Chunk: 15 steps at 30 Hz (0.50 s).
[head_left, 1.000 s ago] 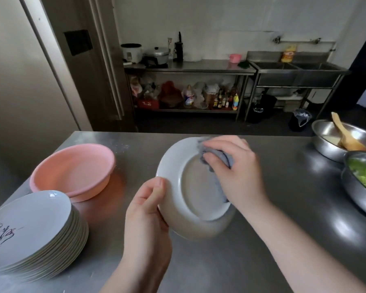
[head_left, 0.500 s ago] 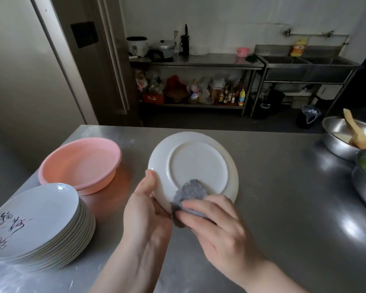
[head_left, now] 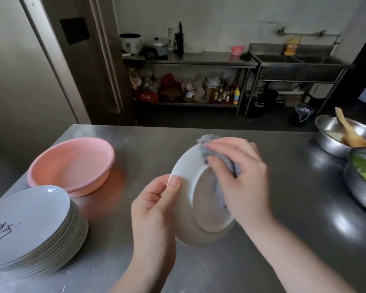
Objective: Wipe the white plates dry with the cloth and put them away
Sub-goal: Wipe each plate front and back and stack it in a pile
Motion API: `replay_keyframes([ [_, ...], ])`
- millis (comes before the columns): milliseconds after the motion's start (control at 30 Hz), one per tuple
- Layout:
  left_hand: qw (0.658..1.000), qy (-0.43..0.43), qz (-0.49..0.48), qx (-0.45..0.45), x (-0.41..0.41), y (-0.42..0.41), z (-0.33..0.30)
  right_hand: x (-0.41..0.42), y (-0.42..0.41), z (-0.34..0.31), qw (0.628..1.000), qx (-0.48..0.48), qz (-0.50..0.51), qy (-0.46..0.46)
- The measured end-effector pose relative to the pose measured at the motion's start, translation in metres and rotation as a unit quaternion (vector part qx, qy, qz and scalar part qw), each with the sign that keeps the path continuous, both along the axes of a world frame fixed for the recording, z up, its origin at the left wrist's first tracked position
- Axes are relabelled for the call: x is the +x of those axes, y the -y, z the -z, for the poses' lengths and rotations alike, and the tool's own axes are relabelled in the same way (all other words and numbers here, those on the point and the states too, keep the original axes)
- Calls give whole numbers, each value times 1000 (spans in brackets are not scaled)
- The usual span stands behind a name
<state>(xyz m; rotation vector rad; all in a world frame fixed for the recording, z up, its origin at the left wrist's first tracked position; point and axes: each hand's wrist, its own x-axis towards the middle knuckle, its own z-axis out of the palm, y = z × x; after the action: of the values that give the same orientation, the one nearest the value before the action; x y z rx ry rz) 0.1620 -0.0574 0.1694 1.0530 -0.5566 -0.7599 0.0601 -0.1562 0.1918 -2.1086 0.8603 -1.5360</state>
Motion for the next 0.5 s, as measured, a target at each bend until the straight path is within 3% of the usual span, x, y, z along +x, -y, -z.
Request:
replay_keyframes([
  [67, 999, 37, 0, -22, 1, -2, -1, 1, -6, -1, 994, -79, -60, -53],
  [100, 998, 55, 0, -26, 3, -3, -2, -1, -1, -2, 993, -76, -73, -57],
  [200, 996, 87, -10, -20, 4, -4, -1, -5, 10, -2, 997, 57, -51, 30],
  [367, 995, 94, -14, -26, 13, -6, -3, 3, -7, 6, 993, -60, -94, -23],
  [500, 996, 86, -1, -13, 8, -6, 1, 3, -4, 7, 997, 29, -31, 59],
])
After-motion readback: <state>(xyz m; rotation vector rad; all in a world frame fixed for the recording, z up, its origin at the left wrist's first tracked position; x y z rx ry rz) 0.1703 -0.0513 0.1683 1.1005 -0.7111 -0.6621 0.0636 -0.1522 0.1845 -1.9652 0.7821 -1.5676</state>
